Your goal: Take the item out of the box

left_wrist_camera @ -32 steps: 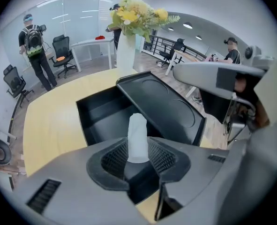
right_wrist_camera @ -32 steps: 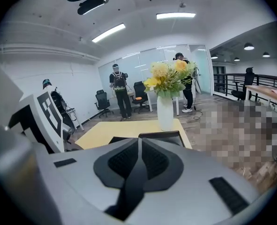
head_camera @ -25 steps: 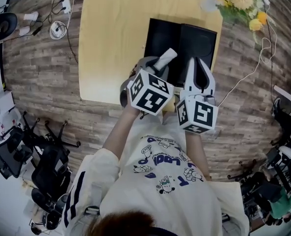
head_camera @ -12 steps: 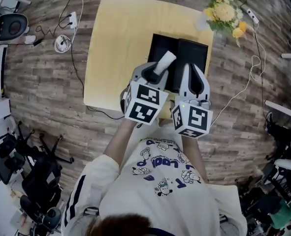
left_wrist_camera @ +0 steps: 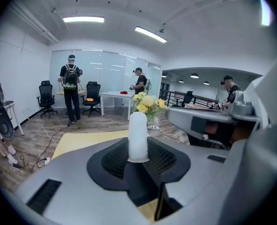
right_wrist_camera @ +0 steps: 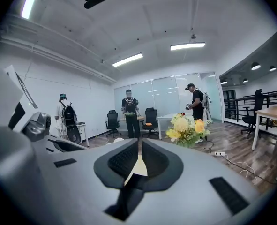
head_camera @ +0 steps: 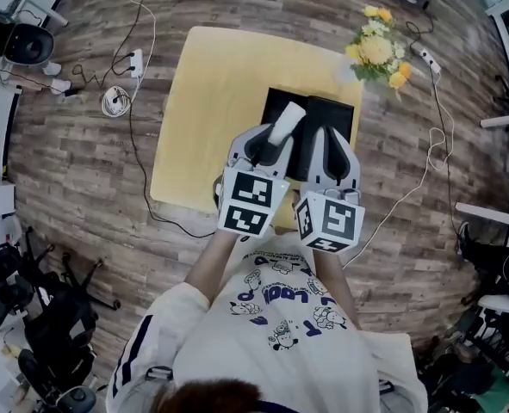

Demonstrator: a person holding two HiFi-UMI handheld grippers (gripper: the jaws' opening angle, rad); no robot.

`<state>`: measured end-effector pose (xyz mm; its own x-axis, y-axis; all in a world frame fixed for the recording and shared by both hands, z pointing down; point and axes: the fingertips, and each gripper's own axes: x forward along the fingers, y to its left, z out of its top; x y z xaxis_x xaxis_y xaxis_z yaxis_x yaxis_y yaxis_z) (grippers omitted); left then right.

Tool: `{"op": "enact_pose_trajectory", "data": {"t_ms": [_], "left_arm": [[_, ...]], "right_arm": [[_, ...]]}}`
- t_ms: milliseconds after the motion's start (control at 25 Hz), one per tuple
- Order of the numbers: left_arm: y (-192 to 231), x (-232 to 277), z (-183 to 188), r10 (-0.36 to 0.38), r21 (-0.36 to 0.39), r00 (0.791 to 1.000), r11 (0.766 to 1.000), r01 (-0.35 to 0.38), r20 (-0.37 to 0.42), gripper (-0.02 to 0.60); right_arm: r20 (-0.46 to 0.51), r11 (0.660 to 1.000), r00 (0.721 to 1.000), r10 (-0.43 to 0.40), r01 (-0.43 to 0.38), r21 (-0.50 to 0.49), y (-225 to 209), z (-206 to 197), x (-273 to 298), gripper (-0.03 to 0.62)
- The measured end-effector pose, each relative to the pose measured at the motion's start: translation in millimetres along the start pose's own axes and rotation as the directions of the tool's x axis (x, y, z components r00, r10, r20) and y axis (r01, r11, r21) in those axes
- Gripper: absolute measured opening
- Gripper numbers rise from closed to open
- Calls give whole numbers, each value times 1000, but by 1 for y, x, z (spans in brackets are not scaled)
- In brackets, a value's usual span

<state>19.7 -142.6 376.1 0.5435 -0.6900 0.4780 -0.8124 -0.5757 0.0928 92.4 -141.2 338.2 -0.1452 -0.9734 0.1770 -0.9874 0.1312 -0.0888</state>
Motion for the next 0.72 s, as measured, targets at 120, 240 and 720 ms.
{"op": "enact_pose_trajectory", "data": {"t_ms": [120,240,720], "left_arm": [[-2,-4,11,13,0,999,1000,-13,52,133],[-4,-11,25,38,-1,993,999,-38,116,133],[7,-40,56,136,-41,943,991,-130,303,133]], "right_arm": [[23,1000,1000,5,-5,-4,1,8,-1,41],[41,1000,999,5,-5,-7,0,14,-3,41],[72,1000,997,22,-21,-14,6,24,-4,41]]}}
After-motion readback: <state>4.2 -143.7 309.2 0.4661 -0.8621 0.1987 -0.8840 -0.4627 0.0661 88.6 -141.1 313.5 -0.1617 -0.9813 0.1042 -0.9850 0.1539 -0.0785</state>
